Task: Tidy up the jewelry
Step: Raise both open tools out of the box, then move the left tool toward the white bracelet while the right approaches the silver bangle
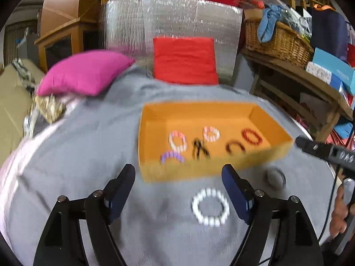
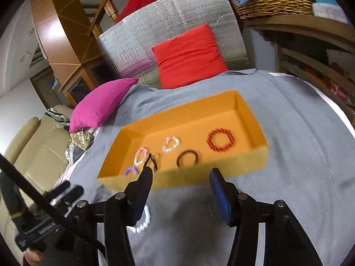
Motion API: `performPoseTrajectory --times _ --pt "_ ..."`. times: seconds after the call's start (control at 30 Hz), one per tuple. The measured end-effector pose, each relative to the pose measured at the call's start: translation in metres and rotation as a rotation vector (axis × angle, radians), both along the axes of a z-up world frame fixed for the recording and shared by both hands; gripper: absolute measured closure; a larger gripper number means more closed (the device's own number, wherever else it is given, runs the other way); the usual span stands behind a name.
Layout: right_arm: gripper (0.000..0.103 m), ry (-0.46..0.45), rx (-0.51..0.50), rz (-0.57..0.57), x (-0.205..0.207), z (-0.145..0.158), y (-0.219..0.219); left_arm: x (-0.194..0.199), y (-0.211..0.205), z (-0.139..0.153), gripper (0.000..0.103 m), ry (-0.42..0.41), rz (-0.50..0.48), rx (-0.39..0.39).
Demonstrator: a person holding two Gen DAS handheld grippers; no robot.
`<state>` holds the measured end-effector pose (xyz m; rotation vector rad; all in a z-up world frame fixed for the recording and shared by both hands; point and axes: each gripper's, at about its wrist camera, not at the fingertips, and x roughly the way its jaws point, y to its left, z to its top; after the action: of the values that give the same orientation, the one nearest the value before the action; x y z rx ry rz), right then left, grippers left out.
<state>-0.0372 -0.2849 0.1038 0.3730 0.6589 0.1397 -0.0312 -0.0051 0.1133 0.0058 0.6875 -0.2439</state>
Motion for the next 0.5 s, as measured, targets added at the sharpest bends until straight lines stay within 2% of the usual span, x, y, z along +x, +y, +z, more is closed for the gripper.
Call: performPoseTrajectory --times 0.23,0.4,0.5 --pt "0.046 0.036 0.025 -0.061 -0.051 -0.016 -0.03 -0.034 0.001 -0.021 0.022 0.035 0.01 0.017" --pt "0.046 0.072 0.023 -0.067 -0.05 -0.025 -0.038 -0.031 -0.008 -0.036 0.022 0.056 0.016 0.048" --pt "0.046 0.118 0.038 -0.073 -0.042 -0.033 -0.04 -0.024 -0.013 -0.047 0.022 0.095 0.006 0.048"
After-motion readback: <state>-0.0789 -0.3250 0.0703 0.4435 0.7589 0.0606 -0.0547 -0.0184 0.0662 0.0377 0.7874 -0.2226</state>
